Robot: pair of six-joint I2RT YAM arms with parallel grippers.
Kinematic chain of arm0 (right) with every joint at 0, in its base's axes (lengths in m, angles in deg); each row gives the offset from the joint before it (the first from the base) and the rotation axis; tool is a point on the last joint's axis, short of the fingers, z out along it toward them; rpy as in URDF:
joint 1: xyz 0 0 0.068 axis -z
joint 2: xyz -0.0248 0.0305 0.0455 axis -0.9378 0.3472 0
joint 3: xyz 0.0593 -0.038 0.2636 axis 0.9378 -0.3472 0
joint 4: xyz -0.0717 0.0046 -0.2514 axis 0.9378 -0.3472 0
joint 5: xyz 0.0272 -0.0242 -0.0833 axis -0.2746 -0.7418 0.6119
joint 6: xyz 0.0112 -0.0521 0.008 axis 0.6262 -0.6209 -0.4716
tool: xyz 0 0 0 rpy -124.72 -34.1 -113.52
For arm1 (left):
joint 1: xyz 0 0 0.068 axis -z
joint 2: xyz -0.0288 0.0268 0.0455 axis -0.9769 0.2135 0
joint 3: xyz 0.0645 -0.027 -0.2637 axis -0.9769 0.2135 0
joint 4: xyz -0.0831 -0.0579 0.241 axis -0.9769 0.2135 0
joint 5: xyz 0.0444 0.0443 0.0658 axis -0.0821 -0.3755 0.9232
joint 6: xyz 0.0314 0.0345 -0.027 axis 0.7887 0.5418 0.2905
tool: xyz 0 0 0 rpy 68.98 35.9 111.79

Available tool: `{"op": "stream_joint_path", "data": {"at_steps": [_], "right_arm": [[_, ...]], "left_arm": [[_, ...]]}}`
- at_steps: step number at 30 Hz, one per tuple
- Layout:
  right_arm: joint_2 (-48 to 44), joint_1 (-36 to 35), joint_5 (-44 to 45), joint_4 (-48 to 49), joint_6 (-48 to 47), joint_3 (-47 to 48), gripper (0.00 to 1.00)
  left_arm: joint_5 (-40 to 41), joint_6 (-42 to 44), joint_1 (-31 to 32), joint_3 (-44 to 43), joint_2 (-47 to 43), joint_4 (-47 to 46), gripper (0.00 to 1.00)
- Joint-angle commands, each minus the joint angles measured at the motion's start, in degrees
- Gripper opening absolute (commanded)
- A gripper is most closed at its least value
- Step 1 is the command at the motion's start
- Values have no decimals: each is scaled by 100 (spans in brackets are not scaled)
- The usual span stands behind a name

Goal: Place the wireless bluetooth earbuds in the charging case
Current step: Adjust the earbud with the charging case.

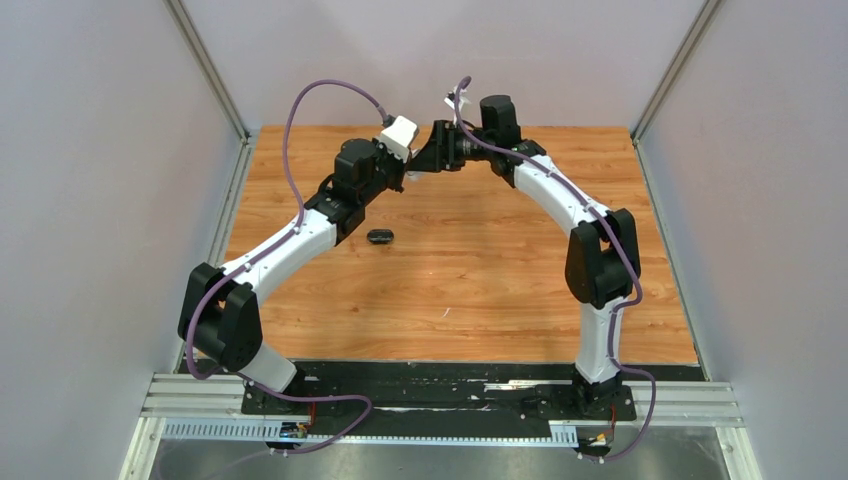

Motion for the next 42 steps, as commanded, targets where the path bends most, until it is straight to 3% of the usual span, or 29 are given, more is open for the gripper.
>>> {"op": "stream_joint_path", "data": {"at_steps": [1,10,18,20,29,34,37,40,42], "right_arm": [[-208,62,442,-90,-351,35,65],[-202,-44,133,-312,-857,-201,74],[-503,89,-423,144,-754,-184,90],[-609,200,-804,419,-564,-198,99],[-1238,754,-1380,912,-237,-714,100],[-1511,941,-1643,863,-803,-1167,100],[-1676,1027,-1938,520,-1721,-1172,87],[-1848,1076,-2454,-141,-3023,-908,60],[-2078,1012,-2557,-361,-3903,-948,48]], "left_arm": [[-248,-134,57,-216,-71,-334,0],[-244,-137,57,-303,-16,-331,0],[-276,-130,57,-244,-54,-236,0],[-299,-109,57,-238,-60,-206,0],[-348,80,49,-213,-103,-164,0],[-695,238,35,-177,-152,-175,0],[-1192,641,27,-127,-225,-164,0],[-1840,1099,20,1,-373,-92,0],[-2128,1407,20,89,-455,-55,0]]}}
